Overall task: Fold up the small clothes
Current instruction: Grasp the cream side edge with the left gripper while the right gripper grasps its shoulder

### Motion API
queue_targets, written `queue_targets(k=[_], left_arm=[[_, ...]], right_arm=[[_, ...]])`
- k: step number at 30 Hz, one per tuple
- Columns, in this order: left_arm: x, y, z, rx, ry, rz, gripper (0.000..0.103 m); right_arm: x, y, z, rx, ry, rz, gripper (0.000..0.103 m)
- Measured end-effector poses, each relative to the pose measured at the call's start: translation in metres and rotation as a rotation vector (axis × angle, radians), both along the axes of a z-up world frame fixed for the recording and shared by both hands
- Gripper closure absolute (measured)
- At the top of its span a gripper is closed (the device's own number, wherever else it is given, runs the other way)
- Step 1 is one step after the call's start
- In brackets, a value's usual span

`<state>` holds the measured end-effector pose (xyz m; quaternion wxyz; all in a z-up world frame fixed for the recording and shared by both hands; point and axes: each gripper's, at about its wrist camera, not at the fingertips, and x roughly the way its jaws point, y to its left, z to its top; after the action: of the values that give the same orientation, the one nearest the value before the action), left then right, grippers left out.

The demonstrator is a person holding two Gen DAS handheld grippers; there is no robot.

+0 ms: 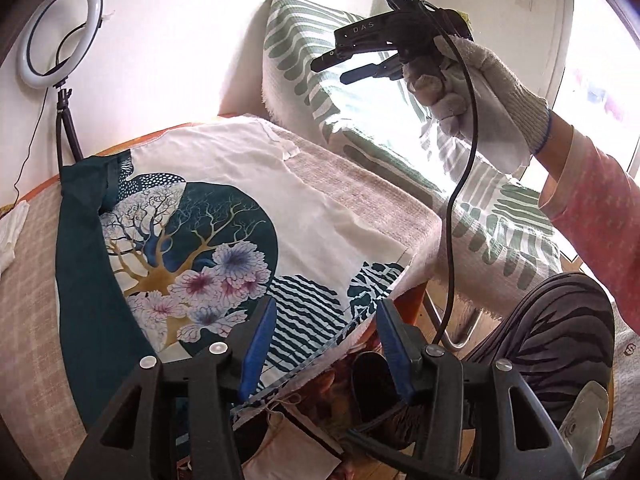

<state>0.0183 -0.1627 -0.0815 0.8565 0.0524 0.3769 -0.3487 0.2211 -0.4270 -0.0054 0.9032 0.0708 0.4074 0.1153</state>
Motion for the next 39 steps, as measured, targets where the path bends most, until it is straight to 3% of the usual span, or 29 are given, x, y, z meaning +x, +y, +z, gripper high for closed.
queue_targets(k=[12,23,24,27,29,32,39], left_arm=[[0.018,-0.109,-0.037,0.077,0.012,-0.165,0.042],[0.026,-0.162,-0.067,0.223,-0.043,-0.178,0.042],[0.028,-0.163,-0.069,0.226,-0.038,-0.172,0.044],[0.037,-0.159,-0.071,0.214,-0.015,-0.129,0.068],[0.047,-0.152,-0.070,0.170,0.019,-0.117,0.084],[0.057,-0.140,-0.065,0.104,0.058,-0.087,0.100],[0.070,-0.103,-0.047,-0.055,0.124,0.012,0.103]], right_arm=[[-0.007,-0.064,-0.039,0.064,0.076,-0.032,0.040],[0.019,-0.087,-0.071,0.158,0.132,-0.040,0.040],[0.023,-0.088,-0.073,0.169,0.135,-0.036,0.040],[0.036,-0.087,-0.081,0.197,0.150,-0.030,0.040],[0.047,-0.085,-0.088,0.216,0.165,-0.029,0.040],[0.065,-0.080,-0.102,0.243,0.194,-0.034,0.040],[0.111,-0.070,-0.143,0.360,0.285,-0.090,0.041]])
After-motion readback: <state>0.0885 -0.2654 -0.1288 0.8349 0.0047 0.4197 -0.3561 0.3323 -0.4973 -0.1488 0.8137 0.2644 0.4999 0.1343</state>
